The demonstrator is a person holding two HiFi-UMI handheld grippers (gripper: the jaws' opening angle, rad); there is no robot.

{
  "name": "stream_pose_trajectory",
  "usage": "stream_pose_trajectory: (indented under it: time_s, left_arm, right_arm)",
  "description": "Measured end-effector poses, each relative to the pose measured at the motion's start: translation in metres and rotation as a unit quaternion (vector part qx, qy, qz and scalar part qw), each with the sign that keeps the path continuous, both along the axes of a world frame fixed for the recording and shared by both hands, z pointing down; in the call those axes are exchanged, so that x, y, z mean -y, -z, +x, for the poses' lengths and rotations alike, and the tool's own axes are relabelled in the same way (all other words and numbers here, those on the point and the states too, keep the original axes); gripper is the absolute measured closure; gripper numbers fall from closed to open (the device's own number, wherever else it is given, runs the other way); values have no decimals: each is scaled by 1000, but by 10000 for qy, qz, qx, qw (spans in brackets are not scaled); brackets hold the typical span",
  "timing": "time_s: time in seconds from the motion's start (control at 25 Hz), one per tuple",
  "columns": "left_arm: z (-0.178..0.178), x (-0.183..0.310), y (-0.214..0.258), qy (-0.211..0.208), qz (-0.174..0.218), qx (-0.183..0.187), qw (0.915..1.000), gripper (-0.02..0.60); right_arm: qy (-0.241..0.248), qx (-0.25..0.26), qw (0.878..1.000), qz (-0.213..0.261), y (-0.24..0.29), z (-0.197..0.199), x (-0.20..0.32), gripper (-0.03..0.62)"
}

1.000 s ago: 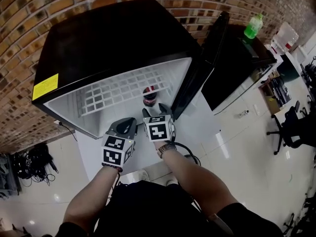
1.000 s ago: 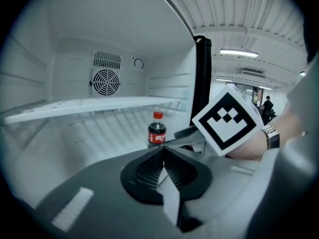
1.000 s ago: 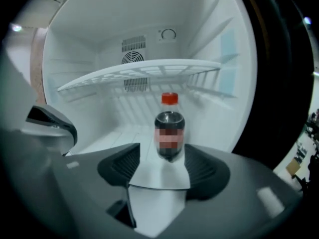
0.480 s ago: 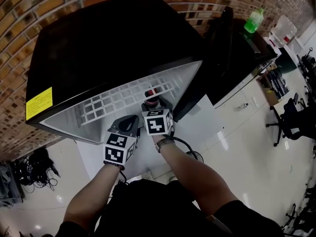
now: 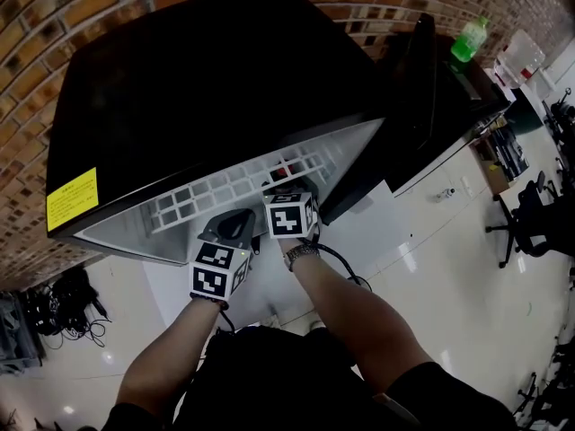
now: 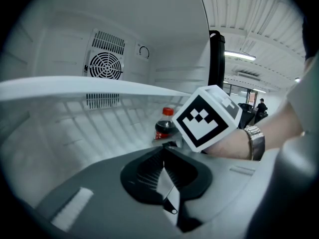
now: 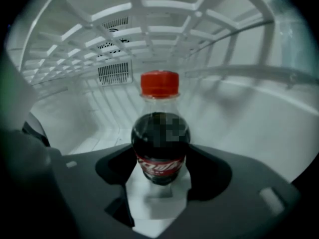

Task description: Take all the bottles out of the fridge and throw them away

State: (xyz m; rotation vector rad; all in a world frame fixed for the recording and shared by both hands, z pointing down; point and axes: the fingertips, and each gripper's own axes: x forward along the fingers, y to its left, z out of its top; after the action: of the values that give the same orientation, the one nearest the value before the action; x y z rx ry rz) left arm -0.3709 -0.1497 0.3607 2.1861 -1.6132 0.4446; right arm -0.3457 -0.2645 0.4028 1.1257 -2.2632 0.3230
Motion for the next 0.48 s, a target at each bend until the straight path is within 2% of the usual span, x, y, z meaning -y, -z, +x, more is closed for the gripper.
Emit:
stream_pose_trajectory:
  time_s: [0.32,0.48]
  left_arm:
    - [-2,-4,3,100,-2,71,9999,578]
    - [7,-11,3,131,-16,105,9999,578]
  right_arm:
    - [142,-4,9998,-117,-4,3,-16,290]
    - [382,59,9992,-138,-3,6,-33,290]
